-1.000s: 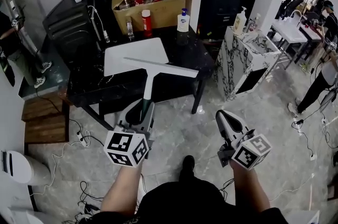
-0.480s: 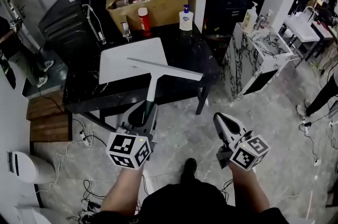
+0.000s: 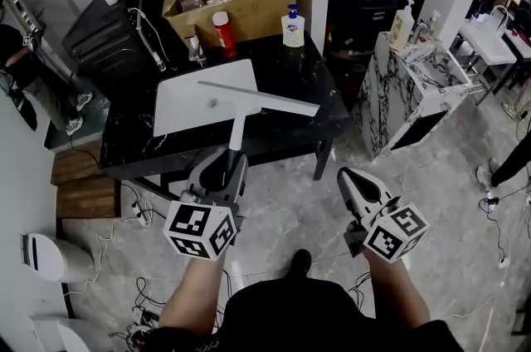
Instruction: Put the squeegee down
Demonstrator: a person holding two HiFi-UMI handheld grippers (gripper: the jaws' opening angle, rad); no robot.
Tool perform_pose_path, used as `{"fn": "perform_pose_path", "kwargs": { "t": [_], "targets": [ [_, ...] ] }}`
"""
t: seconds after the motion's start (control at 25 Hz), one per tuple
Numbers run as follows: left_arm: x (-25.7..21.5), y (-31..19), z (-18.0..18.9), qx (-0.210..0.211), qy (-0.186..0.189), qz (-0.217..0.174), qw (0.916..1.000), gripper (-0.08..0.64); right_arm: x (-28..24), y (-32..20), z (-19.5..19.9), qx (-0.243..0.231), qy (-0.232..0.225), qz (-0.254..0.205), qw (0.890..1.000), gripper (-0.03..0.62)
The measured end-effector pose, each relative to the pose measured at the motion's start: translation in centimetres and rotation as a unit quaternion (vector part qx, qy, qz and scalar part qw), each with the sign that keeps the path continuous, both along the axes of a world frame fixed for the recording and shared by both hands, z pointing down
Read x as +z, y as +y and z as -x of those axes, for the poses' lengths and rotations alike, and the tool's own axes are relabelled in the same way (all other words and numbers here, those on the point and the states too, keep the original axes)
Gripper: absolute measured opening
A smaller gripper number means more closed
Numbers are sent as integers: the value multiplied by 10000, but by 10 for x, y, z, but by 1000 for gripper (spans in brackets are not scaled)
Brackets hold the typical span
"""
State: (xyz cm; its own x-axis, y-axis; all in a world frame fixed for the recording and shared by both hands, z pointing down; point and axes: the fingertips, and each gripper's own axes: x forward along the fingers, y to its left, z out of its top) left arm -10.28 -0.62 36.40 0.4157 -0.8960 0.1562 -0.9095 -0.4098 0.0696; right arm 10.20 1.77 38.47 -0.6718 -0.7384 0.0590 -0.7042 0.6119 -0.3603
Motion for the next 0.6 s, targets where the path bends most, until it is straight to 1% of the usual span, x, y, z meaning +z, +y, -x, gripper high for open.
{"fn": "perform_pose_path", "kwargs": {
  "t": [0.12,0.28,0.6],
  "targets": [
    [-7,-4,-3,-84,-6,-90,9999,103,-5,-7,-2,-110,-33,-81,9999,6],
    [-8,-7,-8,-131,34,-125,9998,103,-6,-7,-5,-186,-81,-73,9998,6],
    [-5,-31,-21,-3,178,-205,9996,103,-2,-24,-15,-88,-30,-31,10000,6]
  ]
}}
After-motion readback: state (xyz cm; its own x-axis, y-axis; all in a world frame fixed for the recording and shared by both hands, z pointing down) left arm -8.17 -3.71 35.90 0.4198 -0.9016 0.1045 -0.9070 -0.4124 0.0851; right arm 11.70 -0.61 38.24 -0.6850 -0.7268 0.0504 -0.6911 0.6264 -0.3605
